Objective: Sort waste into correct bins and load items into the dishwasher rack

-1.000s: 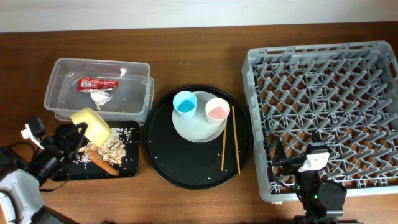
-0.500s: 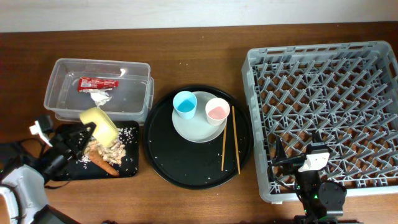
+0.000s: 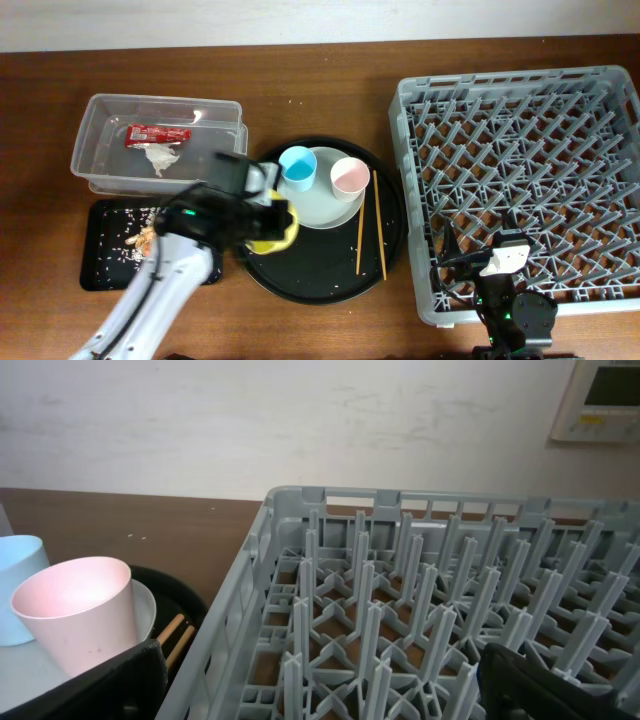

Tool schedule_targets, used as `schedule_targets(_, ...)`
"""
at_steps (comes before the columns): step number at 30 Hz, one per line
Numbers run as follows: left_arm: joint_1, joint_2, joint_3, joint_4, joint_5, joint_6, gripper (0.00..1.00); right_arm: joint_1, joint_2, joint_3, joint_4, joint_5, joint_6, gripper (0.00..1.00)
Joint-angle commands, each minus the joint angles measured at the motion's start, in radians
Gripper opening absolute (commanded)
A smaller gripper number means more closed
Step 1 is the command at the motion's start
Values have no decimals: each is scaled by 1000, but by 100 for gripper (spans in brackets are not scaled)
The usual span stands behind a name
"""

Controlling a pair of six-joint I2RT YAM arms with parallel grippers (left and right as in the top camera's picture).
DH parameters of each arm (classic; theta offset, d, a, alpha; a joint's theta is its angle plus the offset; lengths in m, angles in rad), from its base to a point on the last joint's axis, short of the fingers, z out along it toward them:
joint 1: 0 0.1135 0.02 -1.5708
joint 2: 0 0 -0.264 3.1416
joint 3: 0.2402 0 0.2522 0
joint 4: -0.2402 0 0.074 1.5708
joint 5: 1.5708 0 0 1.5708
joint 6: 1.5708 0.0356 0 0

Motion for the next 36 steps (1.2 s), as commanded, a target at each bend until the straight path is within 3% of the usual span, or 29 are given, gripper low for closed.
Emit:
schedule_targets(1, -220, -4, 5, -14, -377, -104, 0, -4, -4, -5, -4, -5, 4, 98)
schedule_targets(5, -349, 92, 5, -33, -449, -141, 0, -4, -4, -5, -4, -5, 4, 98)
schedule_targets(10, -349, 227, 5, -51, -485, -141, 0, -4, -4, -5, -4, -5, 4, 98)
schedule_targets(18, -349, 238, 4, -66, -555, -140, 1, -4, -4, -5, -4, -5, 4, 98)
schedule_targets(20, -349, 238, 5, -68, -555, -141, 42, -4, -4, -5, -4, -5, 4, 98)
schedule_targets(21, -349, 237, 6, -68, -555, -140, 53, -4, -4, -5, -4, -5, 4, 98)
schedule_targets(24, -349, 224, 69, -94, -556, -140, 59, -4, -4, -5, -4, -5, 4, 98)
schedule_targets(28, -329, 145, 314, -267, -661, -102, 62, -4, -4, -5, -4, -5, 4, 98)
schedule_targets(30, -222, 110, 400, -324, -671, -82, 66, -4, -4, -5, -4, -5, 4, 98)
schedule_targets(31, -156, 100, 415, -325, -670, -76, 73, -4, -4, -5, -4, -5, 4, 98)
schedule_targets(32, -43, 90, 418, -322, -670, -77, 98, -4, -4, -5, -4, -5, 4, 98)
schedule_targets(36, 174, 90, 418, -337, -667, -98, 99, -4, -4, -5, -5, -5, 4, 98)
